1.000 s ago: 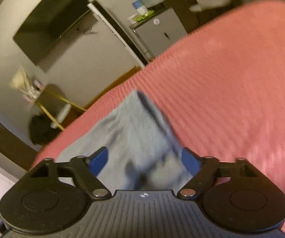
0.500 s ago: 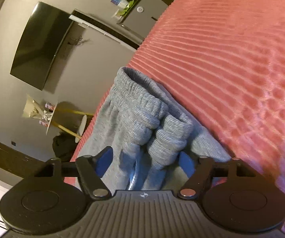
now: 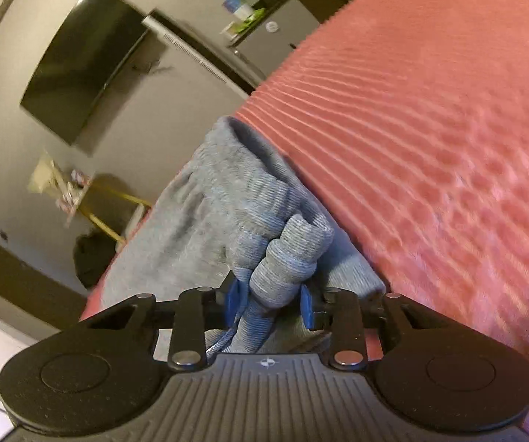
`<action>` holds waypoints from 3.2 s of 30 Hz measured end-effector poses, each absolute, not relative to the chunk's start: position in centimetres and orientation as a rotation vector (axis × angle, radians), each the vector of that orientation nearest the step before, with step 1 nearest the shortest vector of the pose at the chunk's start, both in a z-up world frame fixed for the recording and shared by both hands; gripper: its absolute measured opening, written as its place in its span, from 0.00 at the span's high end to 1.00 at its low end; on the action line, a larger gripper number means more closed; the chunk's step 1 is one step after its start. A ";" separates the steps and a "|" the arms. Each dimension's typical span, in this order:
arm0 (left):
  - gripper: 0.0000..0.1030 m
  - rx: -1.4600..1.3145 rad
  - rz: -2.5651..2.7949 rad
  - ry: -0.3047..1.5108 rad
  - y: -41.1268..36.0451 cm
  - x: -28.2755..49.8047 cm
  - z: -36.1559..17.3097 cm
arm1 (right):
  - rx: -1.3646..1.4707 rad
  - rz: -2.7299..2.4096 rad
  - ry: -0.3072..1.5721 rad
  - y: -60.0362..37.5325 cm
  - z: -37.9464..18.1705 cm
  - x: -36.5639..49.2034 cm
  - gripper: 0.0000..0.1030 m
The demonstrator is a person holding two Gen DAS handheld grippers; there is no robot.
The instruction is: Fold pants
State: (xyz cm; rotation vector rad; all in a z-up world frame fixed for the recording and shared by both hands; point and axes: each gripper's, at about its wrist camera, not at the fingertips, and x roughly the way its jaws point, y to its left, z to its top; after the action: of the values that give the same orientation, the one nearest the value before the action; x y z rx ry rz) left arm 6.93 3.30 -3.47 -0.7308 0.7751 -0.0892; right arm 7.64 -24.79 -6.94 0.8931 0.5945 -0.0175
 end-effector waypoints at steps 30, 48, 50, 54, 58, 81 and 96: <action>0.28 -0.595 0.050 0.875 1.2 8.0 -2.7 | 0.767 -0.065 0.487 -25.9 -1.9 4.5 0.49; 0.26 -0.322 0.098 0.854 -1.6 8.4 -0.2 | 0.311 -0.141 0.644 -20.7 -2.3 6.3 0.37; 0.22 -0.291 0.099 0.866 -1.9 9.1 -0.8 | 0.316 -0.134 0.655 -21.0 -2.5 6.4 0.34; 0.20 -0.267 0.102 0.921 -2.1 9.2 -1.7 | 0.261 -0.145 0.686 -20.6 -2.3 6.4 0.27; 0.20 -0.203 0.078 0.933 -2.7 7.8 -1.1 | 0.180 -0.076 0.729 -19.6 -1.6 5.5 0.22; 0.13 0.002 0.048 0.829 -6.0 1.5 -0.5 | 0.025 0.069 0.650 -12.7 -0.4 -1.7 0.13; 0.13 -0.020 0.016 0.855 -5.8 2.0 -1.3 | 0.034 0.045 0.698 -13.0 -1.2 -1.4 0.12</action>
State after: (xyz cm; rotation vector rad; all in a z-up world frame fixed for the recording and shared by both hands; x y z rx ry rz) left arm 1.98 -5.84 -1.28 -0.0203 0.8552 0.0159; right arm -1.36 -13.01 -1.24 0.0345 0.6976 0.0445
